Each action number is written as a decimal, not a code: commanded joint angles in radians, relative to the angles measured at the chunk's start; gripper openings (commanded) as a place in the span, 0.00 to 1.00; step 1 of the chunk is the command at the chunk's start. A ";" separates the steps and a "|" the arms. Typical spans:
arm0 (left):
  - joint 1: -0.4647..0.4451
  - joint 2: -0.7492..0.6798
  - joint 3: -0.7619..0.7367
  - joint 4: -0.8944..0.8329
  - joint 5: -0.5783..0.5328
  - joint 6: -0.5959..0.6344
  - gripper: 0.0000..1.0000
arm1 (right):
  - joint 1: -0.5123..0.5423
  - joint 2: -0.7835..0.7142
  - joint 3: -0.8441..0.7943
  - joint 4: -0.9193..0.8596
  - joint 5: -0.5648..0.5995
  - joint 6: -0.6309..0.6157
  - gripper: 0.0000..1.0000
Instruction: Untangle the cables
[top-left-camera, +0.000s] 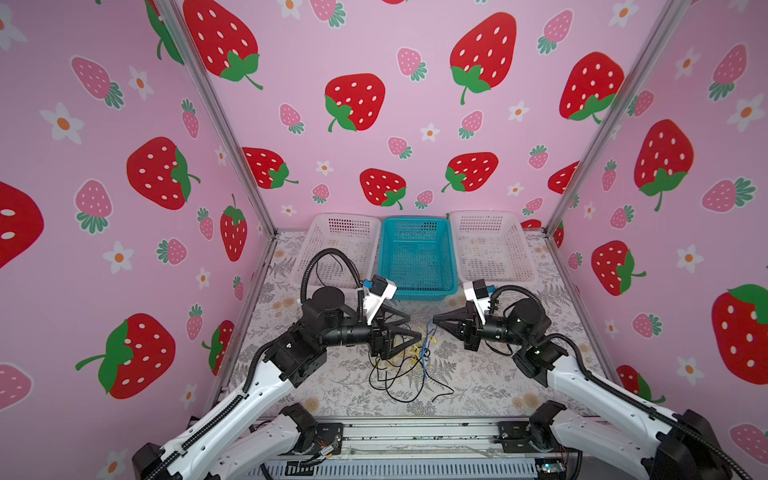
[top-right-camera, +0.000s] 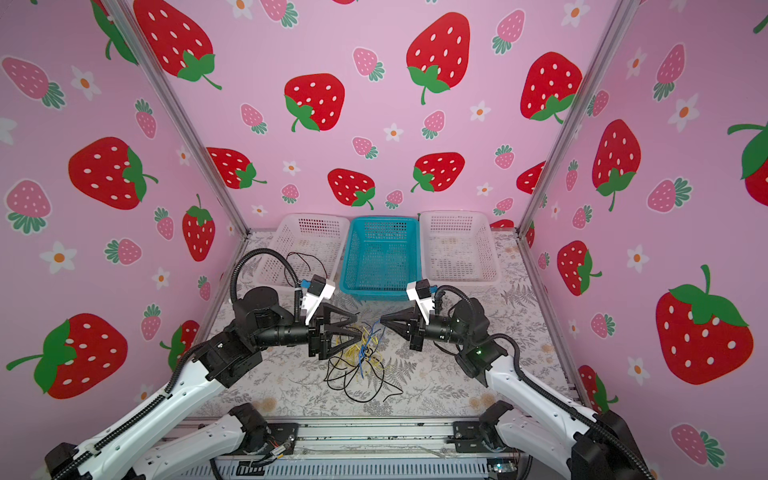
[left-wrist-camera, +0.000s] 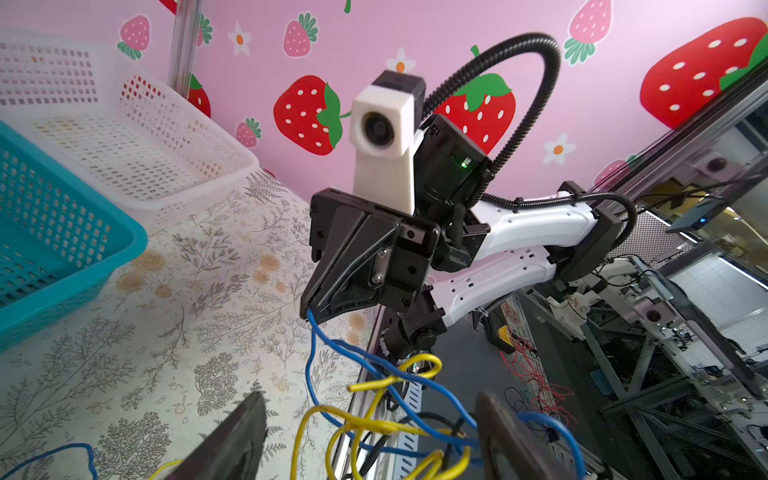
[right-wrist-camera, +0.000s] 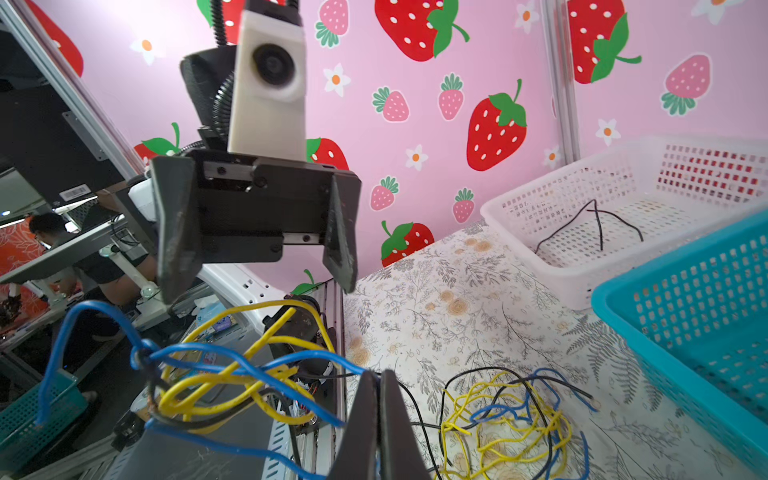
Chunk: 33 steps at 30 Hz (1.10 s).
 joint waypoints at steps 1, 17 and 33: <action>-0.001 -0.008 -0.018 0.041 0.023 -0.043 0.81 | 0.014 -0.025 0.013 0.063 -0.004 -0.079 0.00; 0.017 -0.051 -0.039 0.024 -0.012 -0.393 0.86 | 0.073 -0.100 -0.029 -0.002 0.242 -0.291 0.00; 0.014 0.001 -0.038 -0.037 0.022 -0.421 0.43 | 0.173 -0.154 -0.027 -0.060 0.467 -0.408 0.00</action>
